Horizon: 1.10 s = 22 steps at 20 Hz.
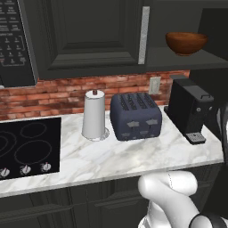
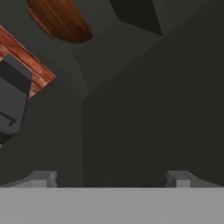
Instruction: Move the bowls from the cabinet to the plates on the dining table.
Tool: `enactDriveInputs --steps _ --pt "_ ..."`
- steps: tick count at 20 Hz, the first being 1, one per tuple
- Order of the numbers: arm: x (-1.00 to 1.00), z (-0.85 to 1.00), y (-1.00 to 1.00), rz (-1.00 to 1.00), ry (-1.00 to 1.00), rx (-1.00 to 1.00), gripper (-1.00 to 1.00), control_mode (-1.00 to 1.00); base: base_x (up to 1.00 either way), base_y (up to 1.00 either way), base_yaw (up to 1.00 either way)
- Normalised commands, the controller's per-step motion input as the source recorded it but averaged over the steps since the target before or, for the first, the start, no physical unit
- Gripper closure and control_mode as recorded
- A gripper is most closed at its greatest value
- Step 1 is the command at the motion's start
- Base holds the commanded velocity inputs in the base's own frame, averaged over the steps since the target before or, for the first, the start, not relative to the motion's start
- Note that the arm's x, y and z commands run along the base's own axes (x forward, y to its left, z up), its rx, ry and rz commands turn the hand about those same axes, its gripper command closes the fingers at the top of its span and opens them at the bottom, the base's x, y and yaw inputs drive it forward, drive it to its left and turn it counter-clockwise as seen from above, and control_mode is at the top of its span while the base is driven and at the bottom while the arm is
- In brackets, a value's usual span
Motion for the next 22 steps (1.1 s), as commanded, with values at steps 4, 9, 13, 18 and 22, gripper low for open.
enactDriveInputs --steps 4,9,13,18,22 --pt "0.00 -0.08 0.55 0.00 0.00 0.06 -1.00 -1.00 0.00 0.00 0.00" --pt "0.00 -0.01 0.56 0.00 0.00 0.09 -1.00 -1.00 0.00 0.00 0.00" --pt "0.00 0.00 0.37 0.00 -0.02 0.21 -1.00 -1.00 0.00 0.00 0.00" --pt "0.01 0.00 0.26 0.01 -0.04 0.28 -1.00 -1.00 0.00 0.00 0.00" --pt "0.00 0.09 0.16 0.03 -0.09 0.30 -1.00 -1.00 0.00 0.00 0.00"
